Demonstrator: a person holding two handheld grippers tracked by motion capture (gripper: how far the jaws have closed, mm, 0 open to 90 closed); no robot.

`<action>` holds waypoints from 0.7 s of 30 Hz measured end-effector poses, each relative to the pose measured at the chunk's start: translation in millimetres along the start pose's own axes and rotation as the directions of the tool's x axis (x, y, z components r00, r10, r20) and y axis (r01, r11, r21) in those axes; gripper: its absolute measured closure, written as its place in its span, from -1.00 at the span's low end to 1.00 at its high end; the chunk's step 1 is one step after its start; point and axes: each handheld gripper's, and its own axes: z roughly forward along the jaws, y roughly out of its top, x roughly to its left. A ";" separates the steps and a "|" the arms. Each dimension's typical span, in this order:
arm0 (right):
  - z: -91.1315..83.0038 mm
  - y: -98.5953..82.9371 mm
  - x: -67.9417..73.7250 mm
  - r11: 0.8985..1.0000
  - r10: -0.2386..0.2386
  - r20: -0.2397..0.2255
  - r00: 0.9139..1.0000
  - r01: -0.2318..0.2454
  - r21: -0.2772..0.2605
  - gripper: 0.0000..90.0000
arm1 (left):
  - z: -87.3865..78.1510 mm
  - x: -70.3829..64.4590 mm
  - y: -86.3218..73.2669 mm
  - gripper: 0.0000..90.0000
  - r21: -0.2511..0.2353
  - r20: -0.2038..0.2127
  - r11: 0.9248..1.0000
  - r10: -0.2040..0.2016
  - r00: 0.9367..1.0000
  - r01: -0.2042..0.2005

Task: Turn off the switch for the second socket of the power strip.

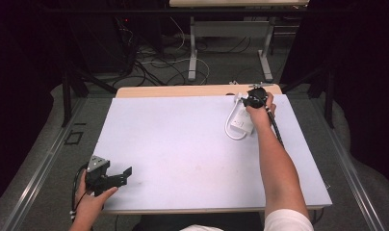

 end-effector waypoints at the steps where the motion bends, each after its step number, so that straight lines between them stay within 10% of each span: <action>1: 1.0 -0.3 0.3 1.000 0.008 0.000 1.000 -0.008 0.001 0.75 | -0.3 0.1 -0.1 -0.84 -0.001 -0.001 1.000 0.000 1.000 0.000; 21: 18.7 -8.8 -10.0 0.999 -0.009 0.013 1.000 0.008 0.041 1.00 | -0.3 1.5 -1.4 -0.81 0.003 -0.011 1.000 -0.011 1.000 0.012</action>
